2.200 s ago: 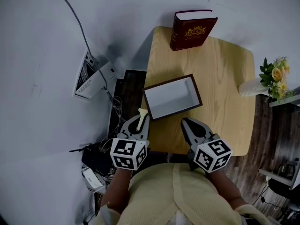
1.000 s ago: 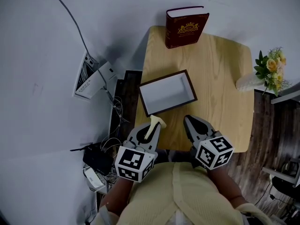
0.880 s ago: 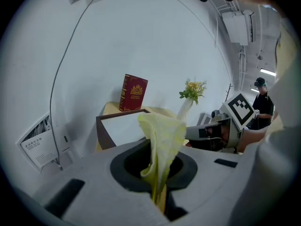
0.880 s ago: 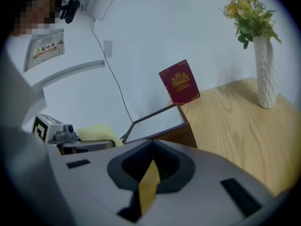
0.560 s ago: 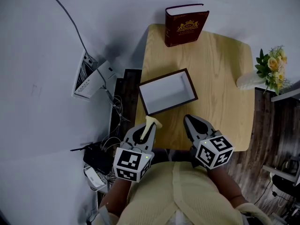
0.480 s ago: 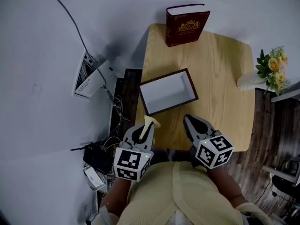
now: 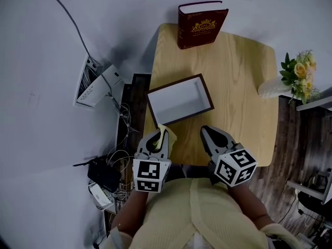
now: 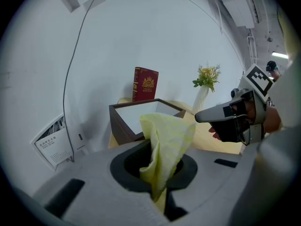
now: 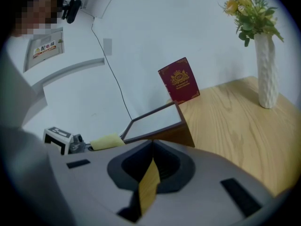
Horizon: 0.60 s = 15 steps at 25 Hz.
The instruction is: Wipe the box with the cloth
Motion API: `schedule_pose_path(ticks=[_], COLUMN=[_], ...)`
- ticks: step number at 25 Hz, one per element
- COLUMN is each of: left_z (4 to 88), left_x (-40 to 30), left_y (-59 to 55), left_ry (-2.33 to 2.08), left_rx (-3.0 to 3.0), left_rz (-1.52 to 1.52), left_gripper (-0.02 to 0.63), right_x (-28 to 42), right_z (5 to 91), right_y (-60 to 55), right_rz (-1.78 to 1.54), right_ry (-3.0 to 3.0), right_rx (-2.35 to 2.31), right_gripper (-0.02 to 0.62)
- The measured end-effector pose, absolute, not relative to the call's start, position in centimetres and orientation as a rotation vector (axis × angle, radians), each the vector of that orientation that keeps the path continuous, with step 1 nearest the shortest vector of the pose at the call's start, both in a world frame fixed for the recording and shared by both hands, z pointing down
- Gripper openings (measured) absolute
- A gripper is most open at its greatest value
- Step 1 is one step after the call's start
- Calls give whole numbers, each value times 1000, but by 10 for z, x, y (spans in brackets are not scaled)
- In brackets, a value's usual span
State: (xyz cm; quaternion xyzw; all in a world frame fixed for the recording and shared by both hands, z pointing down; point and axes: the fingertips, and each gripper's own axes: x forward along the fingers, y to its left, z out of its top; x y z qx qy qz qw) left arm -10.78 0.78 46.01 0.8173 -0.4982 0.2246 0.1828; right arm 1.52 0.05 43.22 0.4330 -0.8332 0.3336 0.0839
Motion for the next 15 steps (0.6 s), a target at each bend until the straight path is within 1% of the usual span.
schedule_pose_path(ticks=[15], left_z=[466], left_x=[-59], left_y=[-3], left_ry=[-1344], left_rx=[2313], left_rz=[619], left_gripper=[24], right_x=[46], right_z=[437], right_y=[-3], right_rz=[1005], right_ry=[-2483], right_rx=[1307], right_gripper=[31])
